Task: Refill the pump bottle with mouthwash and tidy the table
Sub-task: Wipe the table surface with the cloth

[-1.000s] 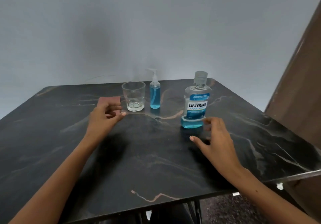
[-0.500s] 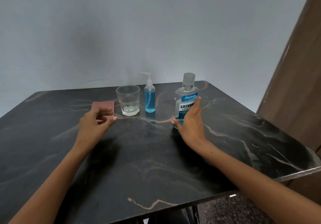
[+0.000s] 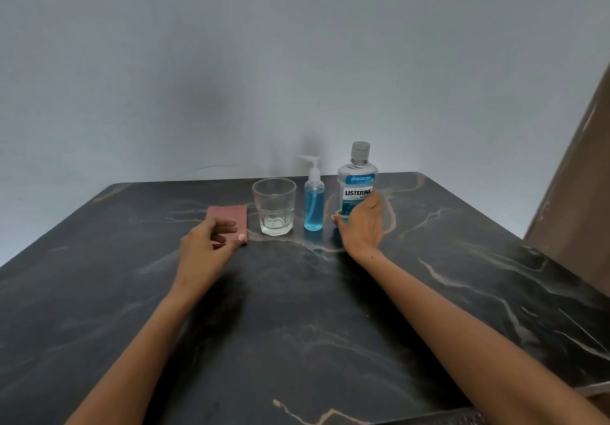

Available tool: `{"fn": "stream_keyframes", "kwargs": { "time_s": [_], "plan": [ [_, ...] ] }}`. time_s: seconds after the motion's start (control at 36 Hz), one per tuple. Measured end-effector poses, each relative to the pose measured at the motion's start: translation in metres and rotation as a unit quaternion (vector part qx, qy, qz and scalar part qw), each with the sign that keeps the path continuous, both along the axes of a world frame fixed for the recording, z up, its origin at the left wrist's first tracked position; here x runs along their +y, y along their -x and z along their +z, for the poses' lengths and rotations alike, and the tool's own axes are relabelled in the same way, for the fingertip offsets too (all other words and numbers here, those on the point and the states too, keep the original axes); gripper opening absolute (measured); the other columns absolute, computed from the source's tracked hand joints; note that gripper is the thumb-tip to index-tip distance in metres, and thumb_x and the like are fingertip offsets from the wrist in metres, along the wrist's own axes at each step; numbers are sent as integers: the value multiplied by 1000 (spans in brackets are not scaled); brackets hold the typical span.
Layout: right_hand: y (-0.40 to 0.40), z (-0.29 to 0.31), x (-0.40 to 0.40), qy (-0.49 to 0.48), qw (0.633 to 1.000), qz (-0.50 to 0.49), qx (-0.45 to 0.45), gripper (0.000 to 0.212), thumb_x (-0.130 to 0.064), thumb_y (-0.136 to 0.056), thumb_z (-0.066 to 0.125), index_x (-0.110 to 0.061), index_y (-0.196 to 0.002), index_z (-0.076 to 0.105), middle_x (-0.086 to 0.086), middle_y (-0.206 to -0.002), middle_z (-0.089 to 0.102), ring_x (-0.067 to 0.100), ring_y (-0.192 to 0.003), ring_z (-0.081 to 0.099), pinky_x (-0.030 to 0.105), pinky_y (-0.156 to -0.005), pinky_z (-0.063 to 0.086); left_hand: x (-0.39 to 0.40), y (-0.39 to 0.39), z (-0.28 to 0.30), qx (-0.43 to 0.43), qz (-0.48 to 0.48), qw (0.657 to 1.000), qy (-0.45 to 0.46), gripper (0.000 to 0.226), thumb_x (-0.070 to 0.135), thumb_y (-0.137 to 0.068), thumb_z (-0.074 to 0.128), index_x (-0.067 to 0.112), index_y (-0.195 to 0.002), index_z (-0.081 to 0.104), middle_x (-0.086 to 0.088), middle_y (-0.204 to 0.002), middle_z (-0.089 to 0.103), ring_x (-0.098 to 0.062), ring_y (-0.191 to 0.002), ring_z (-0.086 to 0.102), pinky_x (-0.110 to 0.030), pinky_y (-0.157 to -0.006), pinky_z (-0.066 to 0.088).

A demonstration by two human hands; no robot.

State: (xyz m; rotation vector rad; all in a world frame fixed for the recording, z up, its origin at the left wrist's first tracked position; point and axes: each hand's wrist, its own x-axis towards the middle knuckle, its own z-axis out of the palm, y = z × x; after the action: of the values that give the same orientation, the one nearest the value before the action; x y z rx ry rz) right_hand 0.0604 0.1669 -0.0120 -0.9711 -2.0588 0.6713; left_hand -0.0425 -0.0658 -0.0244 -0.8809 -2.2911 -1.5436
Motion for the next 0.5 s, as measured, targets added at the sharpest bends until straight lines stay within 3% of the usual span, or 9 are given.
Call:
{"fn": "stream_keyframes", "kwargs": {
  "time_s": [0.19,0.28,0.39,0.5],
  "plan": [
    [13,-1,4,12,1000,-13,4,87,-24,-76,78,1,-139,23,20,-136,42,35,-124,46,45,-103,42,-2,0,1,12,11,1000,11,19,14,-78,76,17,-94,65,1,-92,69,-18,-78,64,-22,-67,45],
    [15,-4,6,9,1000,-4,-10,98,-25,-78,77,5,-145,11,24,-143,36,38,-132,39,46,-110,35,-2,-2,2,15,15,1000,14,19,14,-78,76,20,-91,63,2,-92,68,-17,-78,63,-18,-65,44],
    [8,-3,6,68,997,34,-5,112,-27,-78,76,2,-148,-6,22,-154,19,35,-143,21,48,-117,23,-4,-3,3,19,15,999,22,19,15,-79,75,20,-94,63,2,-93,68,-17,-80,64,-23,-69,46],
    [-6,0,-13,80,994,72,4,104,-24,-81,73,1,-148,-3,19,-156,17,33,-145,18,45,-119,21,-10,1,7,19,34,999,20,21,13,-81,73,12,-101,65,1,-96,67,-20,-84,64,-30,-74,51]
  ]
}}
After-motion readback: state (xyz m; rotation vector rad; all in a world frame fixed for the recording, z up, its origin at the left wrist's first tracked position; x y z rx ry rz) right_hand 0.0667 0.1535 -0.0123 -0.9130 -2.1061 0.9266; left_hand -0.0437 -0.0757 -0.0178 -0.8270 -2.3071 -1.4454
